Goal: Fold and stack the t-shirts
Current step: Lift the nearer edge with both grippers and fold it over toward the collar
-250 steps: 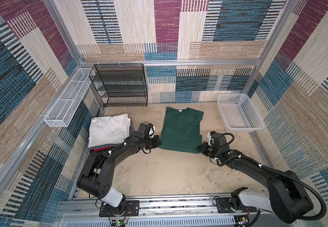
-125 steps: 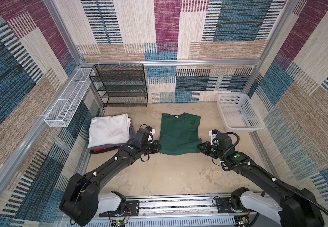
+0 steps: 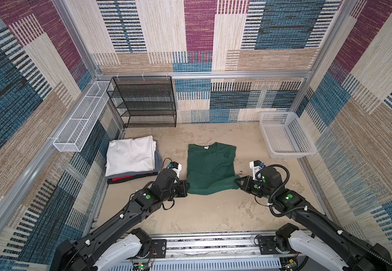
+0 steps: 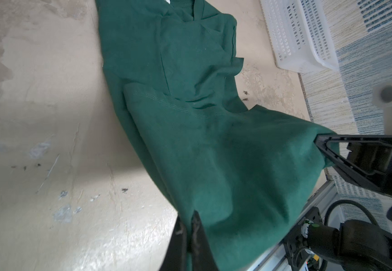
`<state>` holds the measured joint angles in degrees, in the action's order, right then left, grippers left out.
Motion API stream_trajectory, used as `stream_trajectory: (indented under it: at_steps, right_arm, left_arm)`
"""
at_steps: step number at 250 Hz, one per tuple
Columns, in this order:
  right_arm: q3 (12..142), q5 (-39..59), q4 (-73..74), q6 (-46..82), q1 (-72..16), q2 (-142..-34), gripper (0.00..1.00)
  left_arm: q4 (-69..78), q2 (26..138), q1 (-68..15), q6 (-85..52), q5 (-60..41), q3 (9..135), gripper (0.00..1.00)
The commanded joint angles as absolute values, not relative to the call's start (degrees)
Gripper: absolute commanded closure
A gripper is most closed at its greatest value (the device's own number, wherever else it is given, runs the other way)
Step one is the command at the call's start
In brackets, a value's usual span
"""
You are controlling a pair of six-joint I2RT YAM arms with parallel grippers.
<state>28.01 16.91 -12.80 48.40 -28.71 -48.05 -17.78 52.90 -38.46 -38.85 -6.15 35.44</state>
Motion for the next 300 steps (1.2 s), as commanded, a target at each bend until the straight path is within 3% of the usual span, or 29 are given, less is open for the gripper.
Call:
stream_trajectory:
  at_steps: [1,115,214,300]
  right_arm:
    - [27.1,16.9,-13.3,50.1,-29.5,-45.6,1.00]
    - [24.5,12.7,-16.9,51.4,-31.4,-39.1,1.00]
    - [28.8,11.2,-12.8,48.2,-31.3,-44.3,1.00]
    - [34.1,13.3,-9.7,44.8,-28.5,-53.2,1.00]
  left_arm:
    - [-19.7,50.3,-40.3,-42.3,-2.9,34.0,1.00]
    - [-19.0,49.8,-47.2,-45.2,1.8,33.3,1.00]
    - [-19.0,50.2,-47.3,-44.0,7.4,38.2,1.00]
    - [-18.7,58.0,-46.2,-42.4,9.7,45.0,1.00]
